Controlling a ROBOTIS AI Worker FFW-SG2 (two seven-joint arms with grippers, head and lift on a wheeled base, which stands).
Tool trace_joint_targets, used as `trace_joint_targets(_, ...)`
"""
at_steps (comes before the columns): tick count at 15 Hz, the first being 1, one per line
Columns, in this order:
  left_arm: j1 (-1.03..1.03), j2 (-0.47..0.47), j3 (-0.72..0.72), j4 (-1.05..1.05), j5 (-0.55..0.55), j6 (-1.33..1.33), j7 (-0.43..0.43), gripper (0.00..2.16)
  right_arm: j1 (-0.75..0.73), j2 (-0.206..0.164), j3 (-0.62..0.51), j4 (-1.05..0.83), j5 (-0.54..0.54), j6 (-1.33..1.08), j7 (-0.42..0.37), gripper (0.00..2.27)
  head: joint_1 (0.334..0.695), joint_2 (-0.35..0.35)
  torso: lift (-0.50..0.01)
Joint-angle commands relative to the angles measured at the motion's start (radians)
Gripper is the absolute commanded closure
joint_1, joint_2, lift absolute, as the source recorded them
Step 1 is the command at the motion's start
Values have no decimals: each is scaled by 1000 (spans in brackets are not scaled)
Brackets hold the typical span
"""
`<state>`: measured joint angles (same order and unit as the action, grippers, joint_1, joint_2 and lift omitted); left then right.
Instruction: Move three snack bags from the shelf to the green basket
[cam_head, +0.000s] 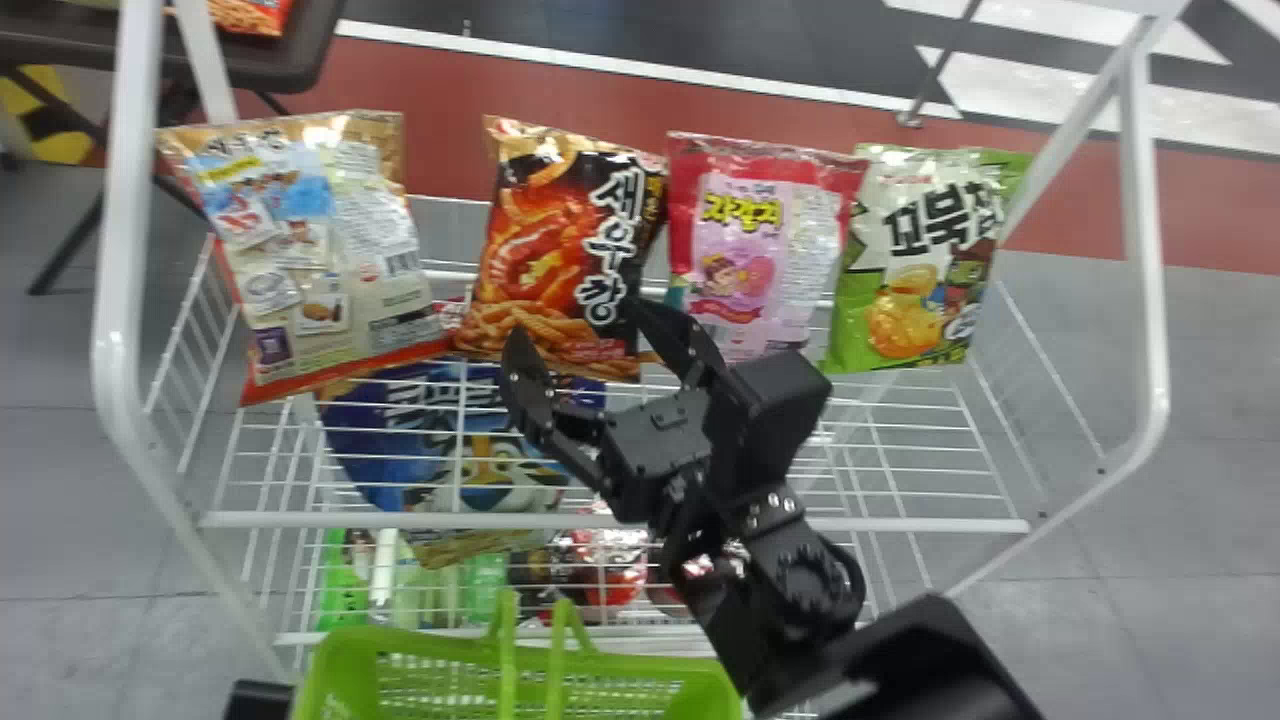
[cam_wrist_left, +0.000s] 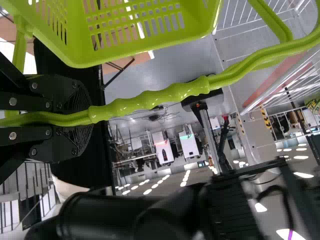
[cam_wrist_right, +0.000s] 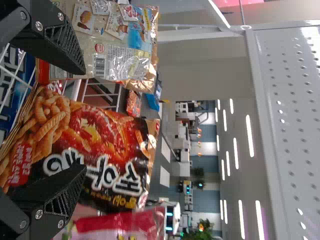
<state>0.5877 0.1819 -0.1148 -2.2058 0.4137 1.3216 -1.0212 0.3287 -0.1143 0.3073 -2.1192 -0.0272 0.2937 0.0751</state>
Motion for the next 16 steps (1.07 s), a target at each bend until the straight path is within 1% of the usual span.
trace_joint_targets(1, 0, -1, 3, 0, -1, 0, 1, 1956, -128, 1, 52, 73, -43, 77, 12, 164, 695, -140, -48)
trace_joint_targets(5, 0, -1, -2, 0, -1, 0, 3, 1956, -241, 7, 105, 122, -108, 181, 43, 164, 695, -45, -48)
trace_joint_targets(6, -3, 1, -2, 0, -1, 0, 3, 1956, -269, 8, 118, 139, -120, 197, 52, 164, 695, -10, -48)
trace_joint_targets(7, -5, 4, -2, 0, -1, 0, 1, 1956, -295, 19, 127, 157, -122, 209, 54, 164, 695, 7, -48)
trace_joint_targets(10, -6, 10, -3, 0, 0, -3, -4, 1956, -375, 51, 145, 231, -128, 255, 61, 164, 695, 44, -48)
trace_joint_targets(12, -8, 11, -6, 0, 0, -3, -2, 1956, -425, 74, 133, 275, -174, 304, 110, 167, 695, 75, -48)
trace_joint_targets(13, -8, 13, -6, 0, 2, -3, -4, 1956, -458, 81, 130, 308, -184, 335, 126, 171, 695, 87, -48)
trace_joint_targets(15, -16, 14, -13, 0, 3, -3, -7, 1956, -482, 85, 138, 334, -177, 350, 126, 171, 695, 110, -48)
trace_joint_targets(16, -17, 14, -14, 1, 3, -3, -5, 1956, -491, 91, 142, 346, -155, 353, 126, 181, 695, 111, -48)
